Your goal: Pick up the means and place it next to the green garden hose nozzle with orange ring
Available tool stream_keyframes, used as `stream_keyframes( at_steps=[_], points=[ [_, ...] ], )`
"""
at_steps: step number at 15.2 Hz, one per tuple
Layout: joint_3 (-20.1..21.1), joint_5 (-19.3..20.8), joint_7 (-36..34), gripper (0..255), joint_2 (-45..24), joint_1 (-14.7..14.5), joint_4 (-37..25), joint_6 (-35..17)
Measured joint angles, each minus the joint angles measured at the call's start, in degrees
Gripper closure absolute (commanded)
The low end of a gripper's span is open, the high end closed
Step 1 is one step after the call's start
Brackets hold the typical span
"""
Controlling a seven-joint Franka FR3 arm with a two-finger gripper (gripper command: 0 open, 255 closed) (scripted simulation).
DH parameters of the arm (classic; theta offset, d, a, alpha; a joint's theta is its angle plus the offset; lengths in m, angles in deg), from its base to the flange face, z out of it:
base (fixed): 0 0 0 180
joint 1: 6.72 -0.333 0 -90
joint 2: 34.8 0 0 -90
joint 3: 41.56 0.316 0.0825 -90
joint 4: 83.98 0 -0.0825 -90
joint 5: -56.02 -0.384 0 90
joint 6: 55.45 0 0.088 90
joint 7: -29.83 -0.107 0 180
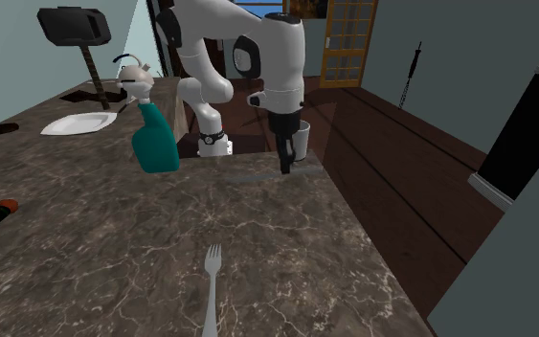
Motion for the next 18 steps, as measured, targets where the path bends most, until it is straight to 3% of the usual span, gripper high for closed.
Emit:
stream_keyframes(
  at_steps=[18],
  points=[
    [1.00, -1.44, 0.93, 255, 1.33, -1.27, -12.33, 13.07]
  ],
)
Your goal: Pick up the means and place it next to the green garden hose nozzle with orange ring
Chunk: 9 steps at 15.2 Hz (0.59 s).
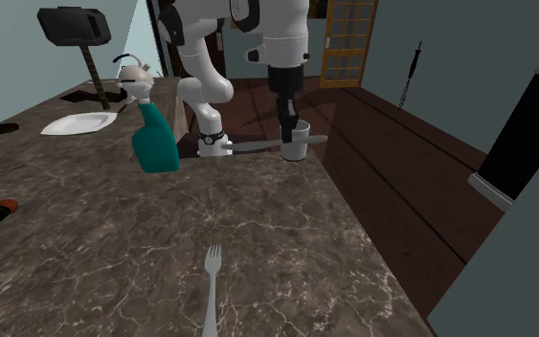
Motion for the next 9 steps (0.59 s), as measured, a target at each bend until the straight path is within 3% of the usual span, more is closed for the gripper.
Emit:
stream_keyframes(
  at_steps=[5, 9],
  points=[
    [-0.01, 0.31, 0.10, 255, -0.57, -0.98, -4.78, 4.19],
    [-0.10, -2.48, 4.61, 255, 3.28, 4.19, -1.05, 3.54]
  ],
)
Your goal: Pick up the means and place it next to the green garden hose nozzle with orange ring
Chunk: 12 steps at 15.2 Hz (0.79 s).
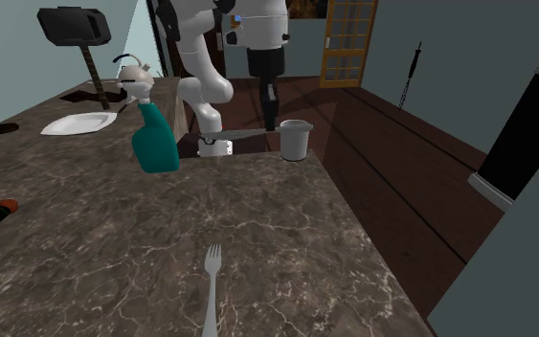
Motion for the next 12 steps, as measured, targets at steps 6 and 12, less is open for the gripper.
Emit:
stream_keyframes(
  at_steps=[6, 12],
  points=[
    [-1.38, -5.24, 9.33, 255, 7.01, 8.87, 7.69, -2.33],
    [-4.36, -8.93, 19.04, 255, 11.75, 15.63, 12.23, -3.20]
  ],
)
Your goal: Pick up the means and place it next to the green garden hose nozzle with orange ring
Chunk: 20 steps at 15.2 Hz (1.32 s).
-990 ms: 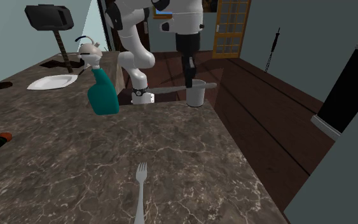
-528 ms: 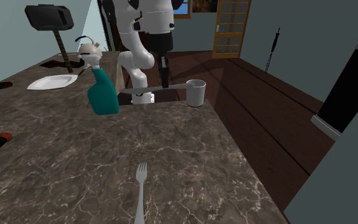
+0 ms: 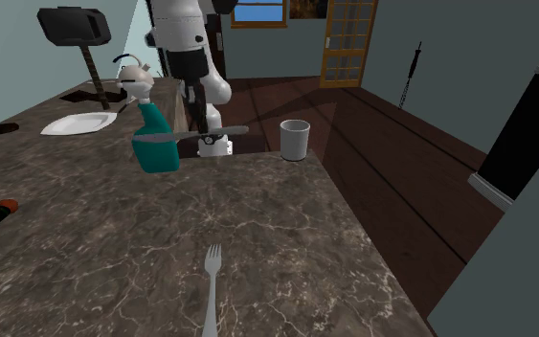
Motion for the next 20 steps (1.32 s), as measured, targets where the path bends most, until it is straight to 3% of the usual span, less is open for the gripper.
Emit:
stream_keyframes(
  at_steps=[10, 20],
  points=[
    [-5.82, -1.33, 13.82, 255, 1.31, 7.91, 1.07, 0.31],
    [-10.83, 0.99, 24.76, 255, -4.05, 13.73, -6.07, 3.05]
  ],
)
